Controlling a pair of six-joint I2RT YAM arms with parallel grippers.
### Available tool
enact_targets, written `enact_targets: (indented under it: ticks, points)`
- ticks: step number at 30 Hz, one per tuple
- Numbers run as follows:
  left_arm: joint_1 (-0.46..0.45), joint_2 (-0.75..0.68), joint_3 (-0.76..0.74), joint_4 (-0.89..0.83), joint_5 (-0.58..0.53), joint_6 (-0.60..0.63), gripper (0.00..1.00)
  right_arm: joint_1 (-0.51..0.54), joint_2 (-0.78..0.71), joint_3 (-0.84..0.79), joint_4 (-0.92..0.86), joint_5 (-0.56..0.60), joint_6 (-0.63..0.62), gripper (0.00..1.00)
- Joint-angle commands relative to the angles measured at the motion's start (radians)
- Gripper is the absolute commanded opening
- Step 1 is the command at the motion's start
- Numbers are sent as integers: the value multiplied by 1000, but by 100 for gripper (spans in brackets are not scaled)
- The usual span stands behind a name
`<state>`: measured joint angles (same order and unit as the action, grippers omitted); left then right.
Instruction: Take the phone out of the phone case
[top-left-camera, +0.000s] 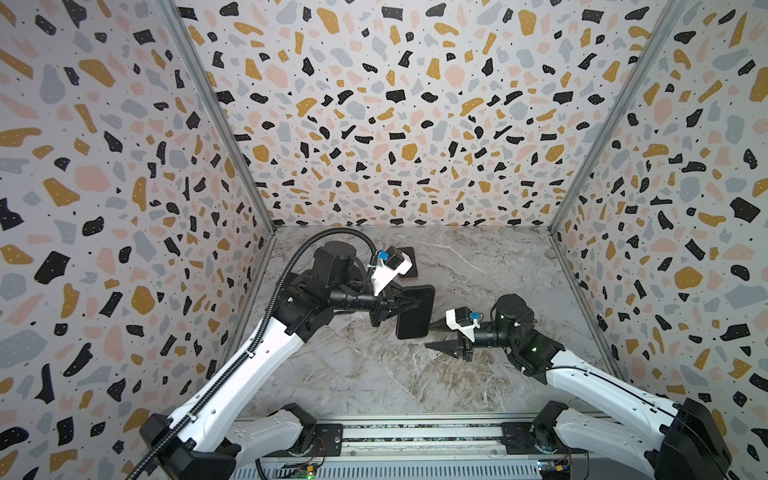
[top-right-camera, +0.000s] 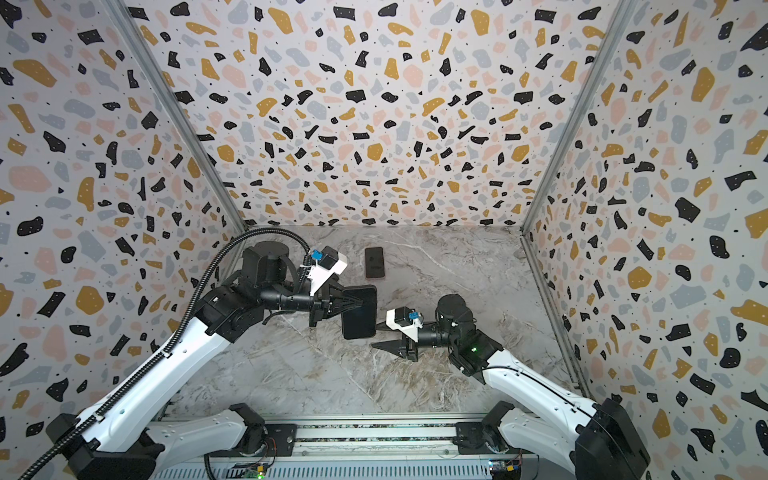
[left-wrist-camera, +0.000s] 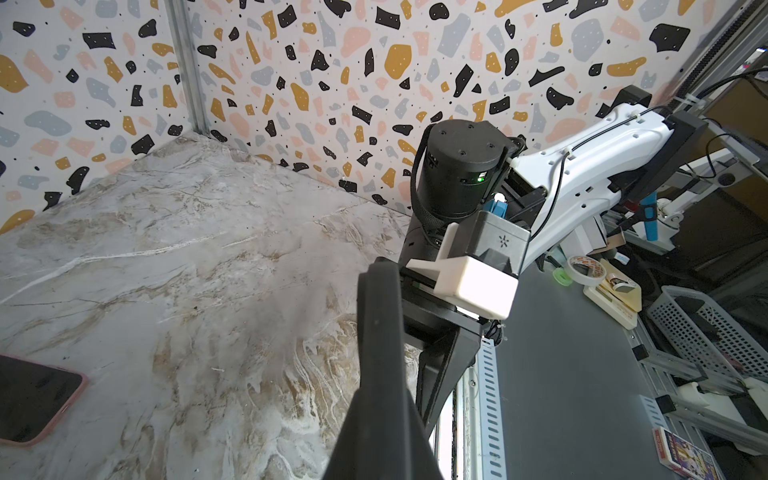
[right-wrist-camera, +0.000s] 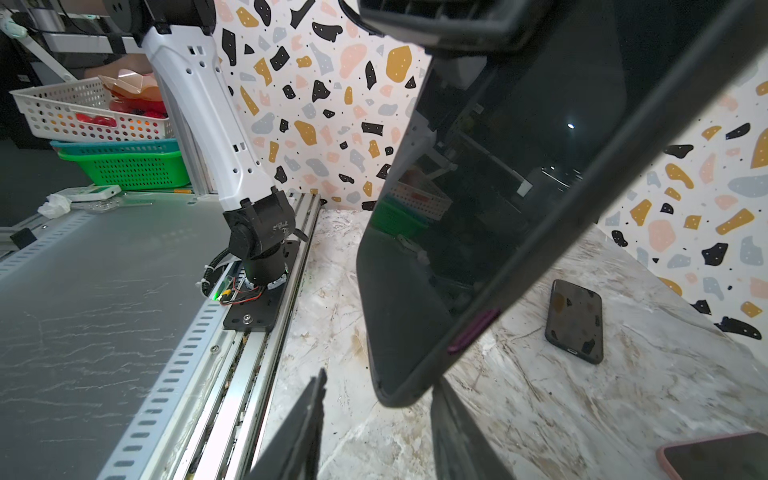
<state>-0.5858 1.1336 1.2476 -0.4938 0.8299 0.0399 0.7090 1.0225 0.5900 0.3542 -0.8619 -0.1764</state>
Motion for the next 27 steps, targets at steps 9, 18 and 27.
enact_targets:
  ticks: [9,18,27]
  points:
    - [-6,-19,-17,111,36,-31,0,4,12,45,30,-42,11,26]
    - [-7,-18,-27,163,26,-73,0,4,27,42,39,-67,-4,10]
    - [-5,54,-71,425,-30,-337,0,23,19,18,103,-100,-60,3]
